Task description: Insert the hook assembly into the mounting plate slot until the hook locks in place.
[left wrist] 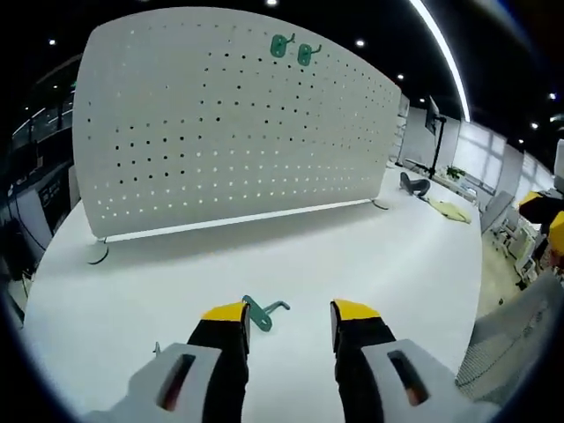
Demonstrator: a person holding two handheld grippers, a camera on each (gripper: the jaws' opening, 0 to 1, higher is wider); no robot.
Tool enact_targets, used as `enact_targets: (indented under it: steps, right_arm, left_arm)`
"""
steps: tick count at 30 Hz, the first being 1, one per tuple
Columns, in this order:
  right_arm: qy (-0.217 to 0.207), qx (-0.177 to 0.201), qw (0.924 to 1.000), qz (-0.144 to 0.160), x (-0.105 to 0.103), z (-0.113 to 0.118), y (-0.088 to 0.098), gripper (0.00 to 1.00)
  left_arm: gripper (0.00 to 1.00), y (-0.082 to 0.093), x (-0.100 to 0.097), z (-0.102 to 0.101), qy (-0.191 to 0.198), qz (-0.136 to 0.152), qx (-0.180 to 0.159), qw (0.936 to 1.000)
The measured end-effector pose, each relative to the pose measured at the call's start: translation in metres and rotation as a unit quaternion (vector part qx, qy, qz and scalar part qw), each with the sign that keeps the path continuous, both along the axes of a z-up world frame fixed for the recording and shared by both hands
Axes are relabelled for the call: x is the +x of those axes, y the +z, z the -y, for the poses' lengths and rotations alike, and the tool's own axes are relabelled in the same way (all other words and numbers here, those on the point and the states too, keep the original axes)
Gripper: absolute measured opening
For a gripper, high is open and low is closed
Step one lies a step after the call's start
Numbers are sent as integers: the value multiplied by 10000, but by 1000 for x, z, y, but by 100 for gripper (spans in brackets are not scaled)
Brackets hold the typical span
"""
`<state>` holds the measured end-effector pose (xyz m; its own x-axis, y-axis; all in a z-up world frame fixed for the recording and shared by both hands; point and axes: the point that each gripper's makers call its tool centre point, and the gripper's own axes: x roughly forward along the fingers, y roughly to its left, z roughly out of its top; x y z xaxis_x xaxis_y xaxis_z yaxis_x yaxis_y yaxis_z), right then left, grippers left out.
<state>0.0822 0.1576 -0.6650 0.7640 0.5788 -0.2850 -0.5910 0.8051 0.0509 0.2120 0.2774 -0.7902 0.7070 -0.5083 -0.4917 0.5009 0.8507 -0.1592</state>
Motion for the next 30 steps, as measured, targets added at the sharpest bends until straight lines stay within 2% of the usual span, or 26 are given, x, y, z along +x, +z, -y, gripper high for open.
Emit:
enact_targets:
  steps: [2,9,13,15,18,24,30]
  right_arm:
    - [-23,-10,10000,-19,0,1,-2,25]
    - [-226,5,9997,-113,-2,9,-8,24]
    - [-261,43,9995,-157,-1,10,-10,24]
    - [-253,15,9996,-144,0,10,-10,24]
    - [-254,29,9996,-153,1,10,-9,24]
    - [-238,-21,9995,-197,3,10,-11,24]
    - [-191,-35,9995,-256,3,7,-15,24]
  left_arm:
    - [31,-5,2,-1,3,-51,35,10000]
    - [25,-18,9,-1,124,-157,109,9997]
    - [22,-21,15,-2,176,-64,162,9997]
    - [21,-25,18,-1,184,-159,140,9996]
    - [18,-29,21,-4,240,-125,224,9994]
    - [17,-45,18,-5,225,-326,249,9989]
    - [17,-49,20,-4,251,-242,288,9990]
